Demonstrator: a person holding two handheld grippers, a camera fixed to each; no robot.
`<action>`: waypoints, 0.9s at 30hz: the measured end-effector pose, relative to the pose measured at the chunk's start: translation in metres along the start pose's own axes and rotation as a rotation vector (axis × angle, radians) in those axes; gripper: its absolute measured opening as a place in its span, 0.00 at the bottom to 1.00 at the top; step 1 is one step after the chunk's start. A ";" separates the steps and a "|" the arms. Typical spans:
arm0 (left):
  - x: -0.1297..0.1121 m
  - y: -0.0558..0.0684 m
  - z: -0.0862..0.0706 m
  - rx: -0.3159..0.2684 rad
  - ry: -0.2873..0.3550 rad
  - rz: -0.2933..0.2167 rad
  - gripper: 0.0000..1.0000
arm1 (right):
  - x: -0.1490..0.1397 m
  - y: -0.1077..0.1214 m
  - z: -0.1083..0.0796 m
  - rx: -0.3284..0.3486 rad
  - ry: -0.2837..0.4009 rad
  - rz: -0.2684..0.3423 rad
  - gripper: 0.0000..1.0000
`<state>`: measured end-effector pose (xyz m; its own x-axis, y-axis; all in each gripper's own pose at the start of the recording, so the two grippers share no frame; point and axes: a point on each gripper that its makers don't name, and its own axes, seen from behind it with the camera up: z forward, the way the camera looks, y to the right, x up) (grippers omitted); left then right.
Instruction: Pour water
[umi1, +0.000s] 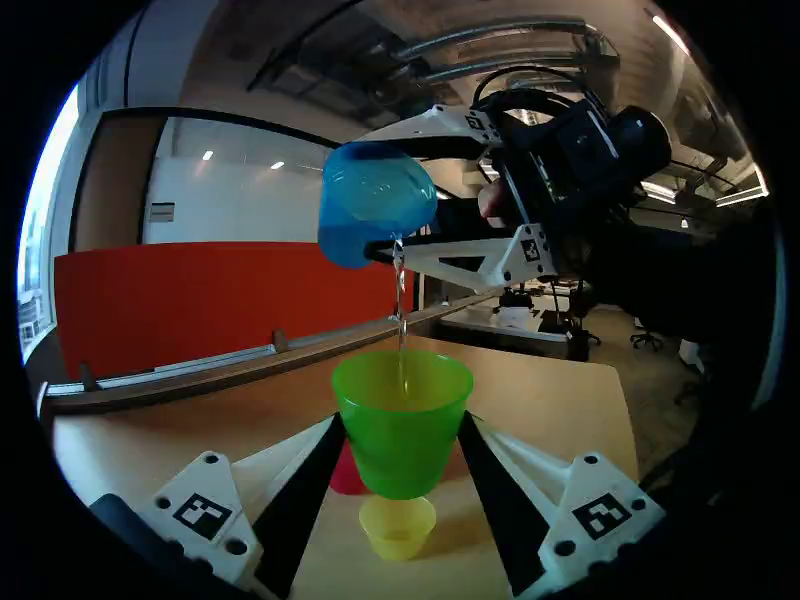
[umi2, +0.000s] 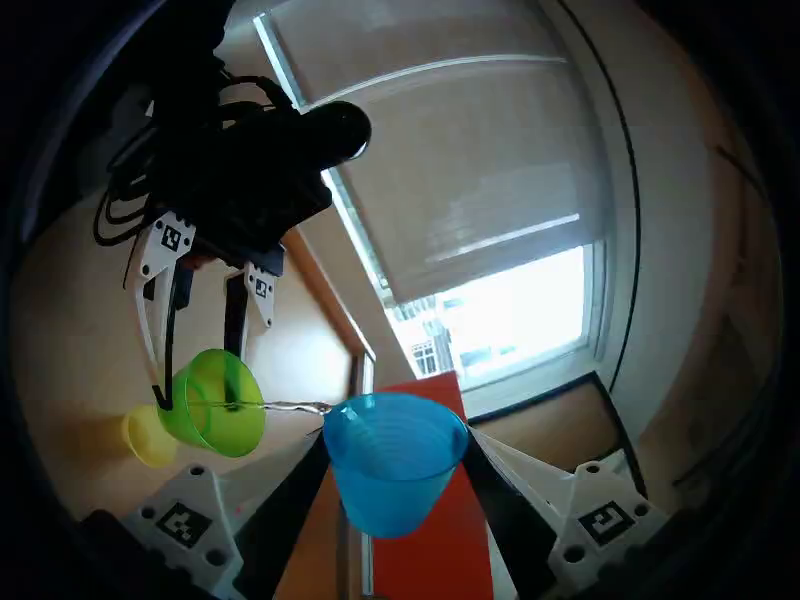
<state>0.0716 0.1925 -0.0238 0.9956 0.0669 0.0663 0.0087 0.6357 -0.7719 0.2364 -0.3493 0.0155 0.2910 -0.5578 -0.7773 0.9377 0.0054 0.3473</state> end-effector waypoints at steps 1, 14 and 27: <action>0.000 0.000 0.000 0.000 0.000 0.000 0.81 | 0.000 0.000 0.000 -0.001 0.000 -0.002 0.92; -0.002 0.001 0.000 0.000 -0.001 -0.002 0.81 | 0.002 -0.002 0.001 -0.003 -0.002 -0.038 0.92; -0.003 0.001 -0.002 0.003 -0.001 -0.004 0.81 | 0.003 -0.004 0.001 -0.005 -0.005 -0.063 0.92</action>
<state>0.0684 0.1913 -0.0257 0.9954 0.0653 0.0695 0.0119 0.6382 -0.7698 0.2335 -0.3519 0.0129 0.2302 -0.5613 -0.7950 0.9552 -0.0258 0.2948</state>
